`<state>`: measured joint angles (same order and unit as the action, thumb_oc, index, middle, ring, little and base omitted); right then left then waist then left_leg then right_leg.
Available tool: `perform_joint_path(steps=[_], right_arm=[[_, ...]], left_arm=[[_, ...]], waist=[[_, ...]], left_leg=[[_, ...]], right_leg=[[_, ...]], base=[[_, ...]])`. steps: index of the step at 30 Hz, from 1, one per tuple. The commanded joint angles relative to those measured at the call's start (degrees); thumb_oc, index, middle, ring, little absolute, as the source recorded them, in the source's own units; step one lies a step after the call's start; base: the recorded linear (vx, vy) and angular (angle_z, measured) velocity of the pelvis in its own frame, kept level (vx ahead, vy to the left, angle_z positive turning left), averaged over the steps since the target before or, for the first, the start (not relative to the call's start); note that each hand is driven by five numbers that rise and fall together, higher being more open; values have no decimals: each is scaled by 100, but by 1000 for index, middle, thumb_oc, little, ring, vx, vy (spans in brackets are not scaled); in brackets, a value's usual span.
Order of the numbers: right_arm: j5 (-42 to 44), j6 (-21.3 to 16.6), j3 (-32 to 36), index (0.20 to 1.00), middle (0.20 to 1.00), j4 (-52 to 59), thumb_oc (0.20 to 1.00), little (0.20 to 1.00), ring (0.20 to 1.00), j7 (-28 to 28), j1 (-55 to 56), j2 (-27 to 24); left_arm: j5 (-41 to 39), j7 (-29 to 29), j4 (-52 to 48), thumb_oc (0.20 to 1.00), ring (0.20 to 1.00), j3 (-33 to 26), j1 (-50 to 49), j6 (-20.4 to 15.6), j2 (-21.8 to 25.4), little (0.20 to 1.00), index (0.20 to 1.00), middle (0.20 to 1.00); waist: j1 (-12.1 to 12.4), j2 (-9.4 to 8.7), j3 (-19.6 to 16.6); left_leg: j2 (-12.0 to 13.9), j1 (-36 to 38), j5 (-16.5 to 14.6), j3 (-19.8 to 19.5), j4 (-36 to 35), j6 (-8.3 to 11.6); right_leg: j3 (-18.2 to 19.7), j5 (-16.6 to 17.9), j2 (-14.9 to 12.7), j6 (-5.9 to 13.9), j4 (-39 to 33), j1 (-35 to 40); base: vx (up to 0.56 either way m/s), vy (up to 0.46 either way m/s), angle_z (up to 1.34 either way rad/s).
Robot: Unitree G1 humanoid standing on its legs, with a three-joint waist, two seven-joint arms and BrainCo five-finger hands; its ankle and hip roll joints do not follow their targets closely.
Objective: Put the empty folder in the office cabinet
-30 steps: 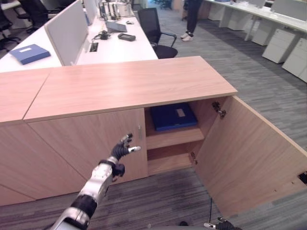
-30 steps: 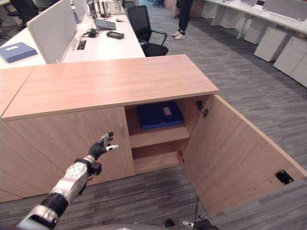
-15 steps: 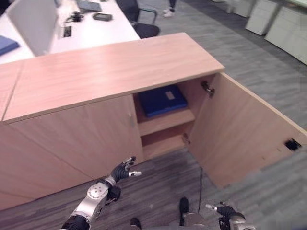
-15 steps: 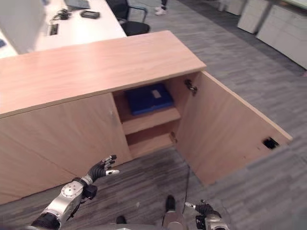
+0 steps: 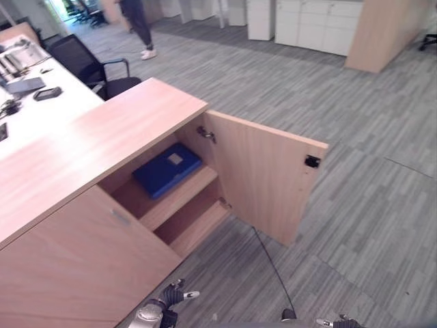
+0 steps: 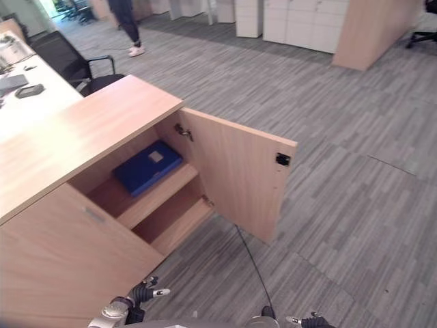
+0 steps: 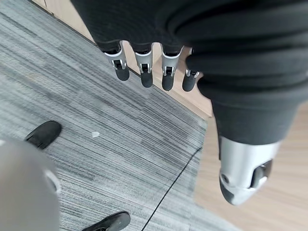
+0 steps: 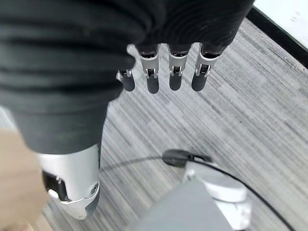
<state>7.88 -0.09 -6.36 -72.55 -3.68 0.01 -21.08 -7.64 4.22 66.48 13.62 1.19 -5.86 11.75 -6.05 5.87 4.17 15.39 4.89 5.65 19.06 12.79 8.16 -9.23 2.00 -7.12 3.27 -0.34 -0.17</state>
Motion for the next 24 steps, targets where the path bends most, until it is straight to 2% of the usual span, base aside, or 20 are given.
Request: perform_joint_path(steps=[1,3,9,14,19,24], right_arm=[[117,-145,-57,1000,1000,-363,1000,1000,1000,-102,-551,-24],[107,-126,-34,1000,1000,-381,1000,1000,1000,-111,-543,-86],[202,-183,152,1000,1000,-455,1000,1000,1000,-63,-374,-84],[302,-196,250,1000,1000,-439,1000,1000,1000,-31,-435,-136],[439,-224,348,1000,1000,-371,1000,1000,1000,-40,-731,-455],[695,-254,419,1000,1000,-444,1000,1000,1000,-109,-1806,-1314]], left_arm=[[-124,-149,-330,1000,1000,97,172,-135,257,1000,1000,1000],[-158,-151,-306,1000,1000,120,199,-131,262,1000,1000,1000],[31,-95,-29,1000,1000,-16,54,-128,332,1000,1000,1000],[113,-96,117,1000,1000,-151,18,-107,446,1000,1000,1000],[197,-68,160,1000,1000,-157,-41,-95,592,1000,1000,1000],[249,57,-215,1000,1000,64,-240,-130,802,1000,1000,1000]], waist=[[288,-328,339],[374,-368,331],[316,-342,105],[346,-385,19],[434,-445,-28],[694,-533,-80]], left_leg=[[-586,-326,-528,-877,-252,-2],[-766,-394,-703,-1323,-610,-19],[-780,157,-603,-1163,-1417,-97],[-821,309,-570,-1208,-1661,-125],[-842,343,-594,-1257,-1671,-145],[-848,348,-629,-1349,-1679,-167]], right_leg=[[169,-286,-210,512,-456,564],[234,-286,-222,533,-440,588],[172,-272,-163,585,-436,749],[61,-290,-175,603,-388,815],[-19,-301,-197,624,-374,889],[-112,-311,-234,661,-378,947]], base=[[28,-30,-106],[86,-27,-93],[92,24,-8],[25,33,10],[20,17,16],[14,9,4]])
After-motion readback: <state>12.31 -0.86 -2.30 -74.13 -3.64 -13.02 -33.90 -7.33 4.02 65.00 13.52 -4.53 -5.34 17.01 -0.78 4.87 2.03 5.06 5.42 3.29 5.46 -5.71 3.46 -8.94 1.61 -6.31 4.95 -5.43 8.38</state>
